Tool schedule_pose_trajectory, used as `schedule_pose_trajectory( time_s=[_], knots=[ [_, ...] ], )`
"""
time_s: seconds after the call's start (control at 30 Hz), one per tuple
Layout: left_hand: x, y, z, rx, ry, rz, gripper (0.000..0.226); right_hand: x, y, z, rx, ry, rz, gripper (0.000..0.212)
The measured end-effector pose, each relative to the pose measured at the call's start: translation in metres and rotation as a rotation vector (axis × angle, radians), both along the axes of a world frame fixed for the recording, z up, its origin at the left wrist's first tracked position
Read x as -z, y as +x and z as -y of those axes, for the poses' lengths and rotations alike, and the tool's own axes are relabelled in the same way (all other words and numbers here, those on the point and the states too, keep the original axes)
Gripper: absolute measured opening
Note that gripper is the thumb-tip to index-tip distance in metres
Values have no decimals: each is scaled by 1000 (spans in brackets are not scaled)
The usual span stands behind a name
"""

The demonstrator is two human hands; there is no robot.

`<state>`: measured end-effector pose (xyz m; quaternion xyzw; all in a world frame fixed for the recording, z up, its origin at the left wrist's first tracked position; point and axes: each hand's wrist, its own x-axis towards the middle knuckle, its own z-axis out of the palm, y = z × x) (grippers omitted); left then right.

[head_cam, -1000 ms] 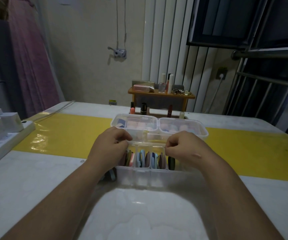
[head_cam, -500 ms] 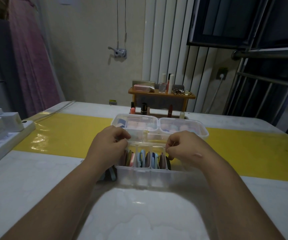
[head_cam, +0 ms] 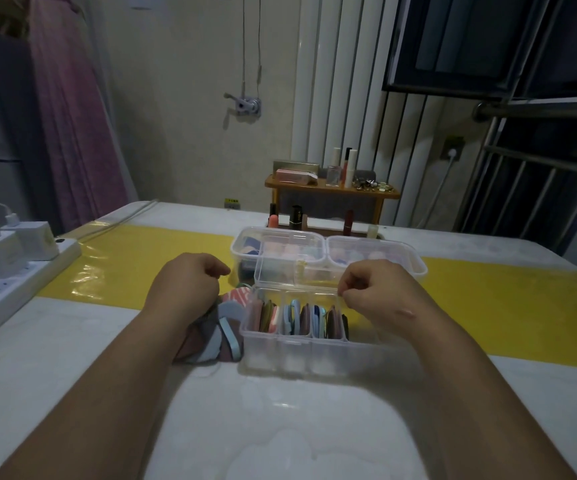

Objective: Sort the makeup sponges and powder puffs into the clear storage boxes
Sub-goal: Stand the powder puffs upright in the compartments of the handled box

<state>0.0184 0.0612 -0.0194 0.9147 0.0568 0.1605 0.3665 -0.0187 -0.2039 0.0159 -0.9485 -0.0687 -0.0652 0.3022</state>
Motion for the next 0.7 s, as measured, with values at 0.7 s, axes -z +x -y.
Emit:
schedule_pose_trajectory(
  time_s=[0.7],
  knots=[
    [-1,-6,3,189,245,-143,7,5,-1,-8,-66,45,43,20]
  ],
)
